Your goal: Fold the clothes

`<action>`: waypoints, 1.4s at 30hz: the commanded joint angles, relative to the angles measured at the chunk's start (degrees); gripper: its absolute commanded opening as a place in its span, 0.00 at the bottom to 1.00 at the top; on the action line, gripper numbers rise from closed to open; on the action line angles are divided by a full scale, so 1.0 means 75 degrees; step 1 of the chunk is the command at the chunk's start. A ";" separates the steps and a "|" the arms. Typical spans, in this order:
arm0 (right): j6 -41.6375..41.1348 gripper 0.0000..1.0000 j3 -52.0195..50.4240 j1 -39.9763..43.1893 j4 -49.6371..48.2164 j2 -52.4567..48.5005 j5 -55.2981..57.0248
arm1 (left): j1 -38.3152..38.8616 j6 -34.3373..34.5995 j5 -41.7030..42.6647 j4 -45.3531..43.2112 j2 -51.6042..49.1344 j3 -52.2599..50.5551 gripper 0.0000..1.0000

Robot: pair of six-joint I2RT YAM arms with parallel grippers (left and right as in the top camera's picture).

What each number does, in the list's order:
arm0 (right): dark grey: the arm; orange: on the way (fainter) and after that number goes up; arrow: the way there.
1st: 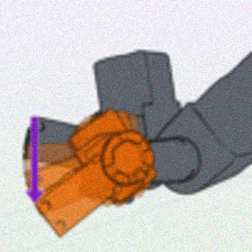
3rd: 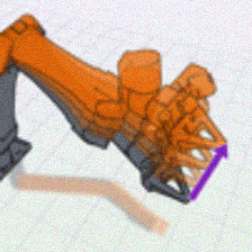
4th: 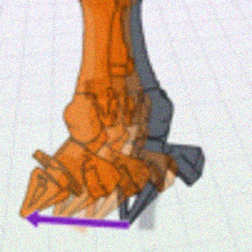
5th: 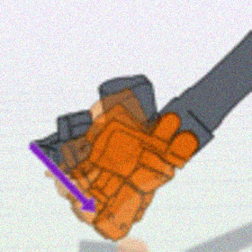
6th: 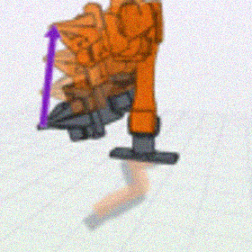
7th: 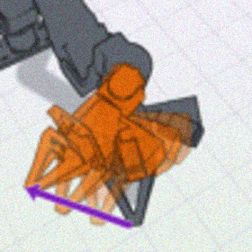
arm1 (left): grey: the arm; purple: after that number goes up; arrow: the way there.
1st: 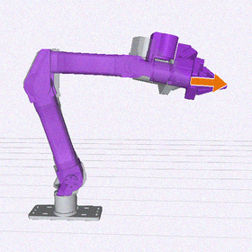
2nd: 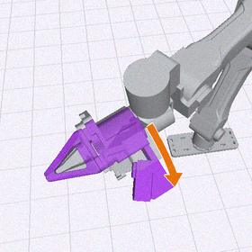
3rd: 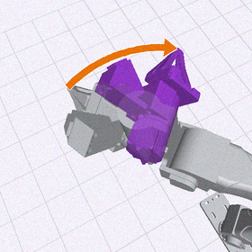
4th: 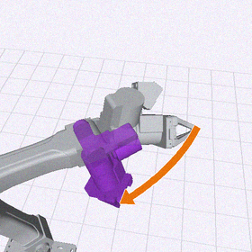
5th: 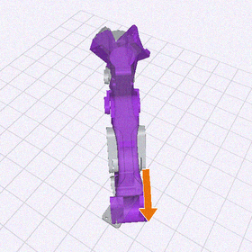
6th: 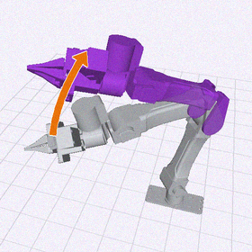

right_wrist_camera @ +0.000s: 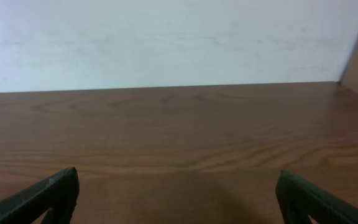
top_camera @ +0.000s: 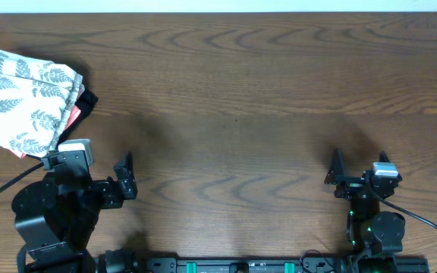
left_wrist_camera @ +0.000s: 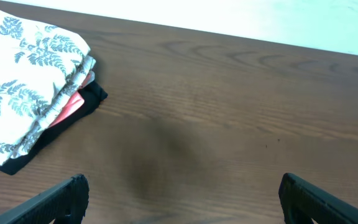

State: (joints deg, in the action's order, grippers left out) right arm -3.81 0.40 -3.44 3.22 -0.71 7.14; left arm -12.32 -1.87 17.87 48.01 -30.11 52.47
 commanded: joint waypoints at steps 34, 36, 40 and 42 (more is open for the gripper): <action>0.0096 0.99 -0.0012 0.0020 0.0032 0.0023 0.0076 | 0.1096 -0.0195 -0.0737 -0.6714 0.3818 -0.6694 0.98; 0.0096 0.99 -0.0012 0.0020 0.0032 0.0023 0.0076 | 0.1096 -0.0195 -0.0880 -0.7178 0.3946 -0.6962 0.98; 0.0096 0.99 -0.0012 0.0020 0.0032 0.0023 0.0076 | 0.1096 -0.0198 -0.0933 -0.7268 0.4001 -0.6965 0.98; 0.0096 0.99 -0.0012 0.0020 0.0032 0.0023 0.0076 | 0.1096 -0.0195 -0.0933 -0.7160 0.4001 -0.6965 0.98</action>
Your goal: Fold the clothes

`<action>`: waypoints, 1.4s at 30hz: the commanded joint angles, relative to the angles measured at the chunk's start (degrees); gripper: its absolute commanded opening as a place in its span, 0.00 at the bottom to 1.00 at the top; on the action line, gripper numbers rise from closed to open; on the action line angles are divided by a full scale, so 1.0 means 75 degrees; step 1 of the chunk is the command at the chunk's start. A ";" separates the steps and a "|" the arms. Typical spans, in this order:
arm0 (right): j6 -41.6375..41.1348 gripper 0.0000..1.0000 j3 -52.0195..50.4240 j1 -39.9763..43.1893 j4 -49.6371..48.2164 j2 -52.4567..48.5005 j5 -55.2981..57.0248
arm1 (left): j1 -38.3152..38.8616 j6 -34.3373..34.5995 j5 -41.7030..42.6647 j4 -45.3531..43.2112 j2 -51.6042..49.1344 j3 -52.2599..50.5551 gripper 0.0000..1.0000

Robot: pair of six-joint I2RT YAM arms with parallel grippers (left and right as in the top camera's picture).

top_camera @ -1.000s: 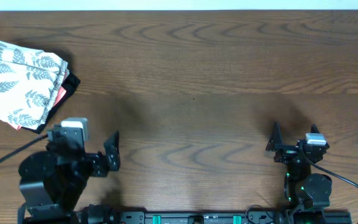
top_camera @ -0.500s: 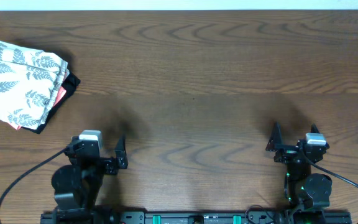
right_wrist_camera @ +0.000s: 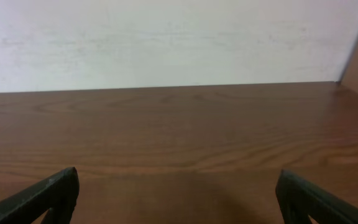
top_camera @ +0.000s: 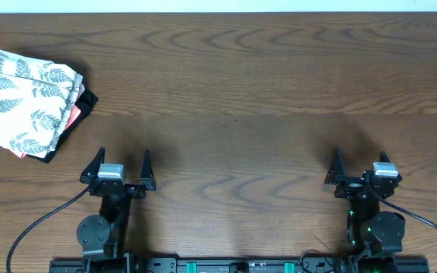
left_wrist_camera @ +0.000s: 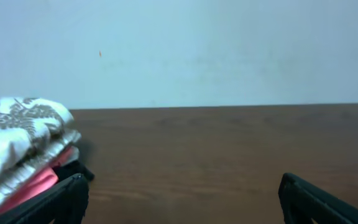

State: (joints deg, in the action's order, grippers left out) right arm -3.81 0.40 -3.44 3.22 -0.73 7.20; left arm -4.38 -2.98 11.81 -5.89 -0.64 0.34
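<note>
A stack of folded clothes (top_camera: pixel 29 102) lies at the table's far left, a white leaf-print piece on top, pink and black pieces under it. The left wrist view shows the same stack (left_wrist_camera: pixel 23 149) at its left edge. My left gripper (top_camera: pixel 120 165) rests low at the front left, open and empty, facing the far wall. The right gripper (top_camera: pixel 359 167) sits at the front right, also open with nothing between its fingers. In both wrist views only bare wood lies between the fingertips (left_wrist_camera: pixel 61 196) (right_wrist_camera: pixel 55 190).
The brown wooden table (top_camera: pixel 241 91) spreads across the view. A pale wall (right_wrist_camera: pixel 166 37) stands behind its far edge. Black cables (top_camera: pixel 44 220) trail from both arm bases along the front.
My left arm has drawn back from beside the folded stack to a low pose at the front left, its camera now facing the wall. The right arm and the stack have not moved.
</note>
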 commanded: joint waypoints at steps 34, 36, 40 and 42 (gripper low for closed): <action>0.0096 0.99 -0.0012 0.0020 0.0032 0.0026 0.0064 | 0.0038 -0.0047 -0.0125 0.1180 0.0044 -0.0015 0.98; 0.0096 0.99 -0.0012 0.0020 0.0032 0.0026 0.0064 | 0.0038 -0.0047 -0.0125 0.1180 0.0044 -0.0015 0.98; 0.0096 0.99 -0.0012 0.0020 0.0032 0.0026 0.0067 | 0.0038 -0.0047 -0.0125 0.1180 0.0044 -0.0015 0.98; 0.0096 0.99 -0.0012 0.0020 0.0032 0.0026 0.0067 | 0.0038 -0.0047 -0.0122 0.1180 0.0044 -0.0015 0.98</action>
